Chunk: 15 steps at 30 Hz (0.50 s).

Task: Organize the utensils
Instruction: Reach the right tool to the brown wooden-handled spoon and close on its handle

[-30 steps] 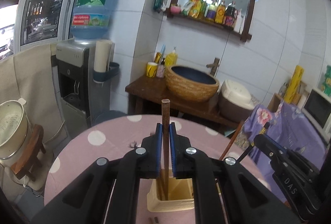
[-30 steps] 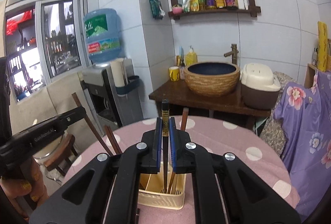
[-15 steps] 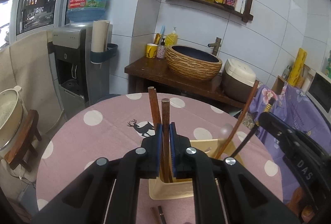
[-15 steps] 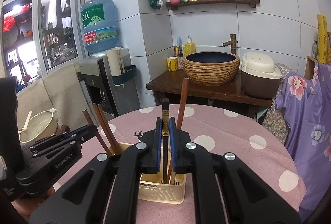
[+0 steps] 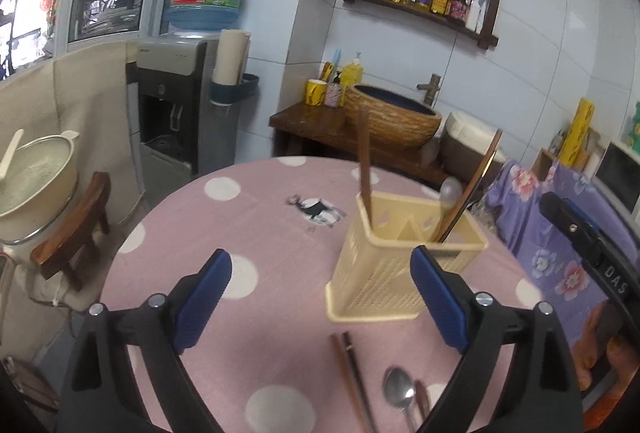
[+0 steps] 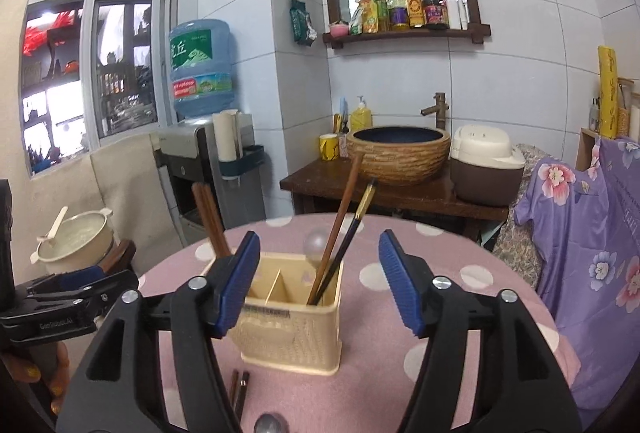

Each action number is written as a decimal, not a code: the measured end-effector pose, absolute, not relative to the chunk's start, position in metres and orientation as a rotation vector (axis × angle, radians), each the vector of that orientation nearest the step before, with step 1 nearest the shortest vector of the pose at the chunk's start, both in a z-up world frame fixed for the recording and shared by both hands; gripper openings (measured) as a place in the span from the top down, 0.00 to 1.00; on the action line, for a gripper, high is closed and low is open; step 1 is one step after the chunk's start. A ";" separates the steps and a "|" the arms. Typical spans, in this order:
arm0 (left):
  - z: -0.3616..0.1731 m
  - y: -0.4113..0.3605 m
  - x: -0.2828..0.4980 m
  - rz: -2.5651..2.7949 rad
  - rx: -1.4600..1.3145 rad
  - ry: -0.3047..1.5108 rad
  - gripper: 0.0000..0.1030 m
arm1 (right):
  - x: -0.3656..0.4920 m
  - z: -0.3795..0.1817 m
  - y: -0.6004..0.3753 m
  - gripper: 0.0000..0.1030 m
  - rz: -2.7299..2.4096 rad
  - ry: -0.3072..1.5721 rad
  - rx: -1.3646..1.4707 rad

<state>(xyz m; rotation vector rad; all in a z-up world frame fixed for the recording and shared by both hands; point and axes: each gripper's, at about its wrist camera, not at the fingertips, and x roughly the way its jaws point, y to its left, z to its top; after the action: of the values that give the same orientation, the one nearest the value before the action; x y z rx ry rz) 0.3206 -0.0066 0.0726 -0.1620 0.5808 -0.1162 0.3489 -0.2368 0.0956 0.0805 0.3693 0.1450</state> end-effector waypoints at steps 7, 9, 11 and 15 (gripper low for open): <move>0.024 0.001 0.295 -0.030 -0.140 0.601 0.05 | 0.319 0.034 -0.233 0.31 0.111 0.502 0.062; 0.009 0.003 0.290 -0.017 -0.120 0.609 0.05 | 0.309 0.015 -0.234 0.20 0.066 0.524 0.039; -0.002 0.002 0.286 -0.010 -0.085 0.633 0.05 | 0.301 -0.001 -0.232 0.19 0.049 0.558 0.008; -0.020 -0.003 0.279 0.006 -0.024 0.674 0.05 | 0.292 -0.031 -0.228 0.19 0.068 0.668 0.008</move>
<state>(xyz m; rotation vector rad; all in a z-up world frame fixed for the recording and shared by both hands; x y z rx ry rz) 0.2789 -0.0029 -0.0200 -0.0244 0.6744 0.0063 0.2917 -0.2281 -0.0309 0.0078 0.6680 0.0681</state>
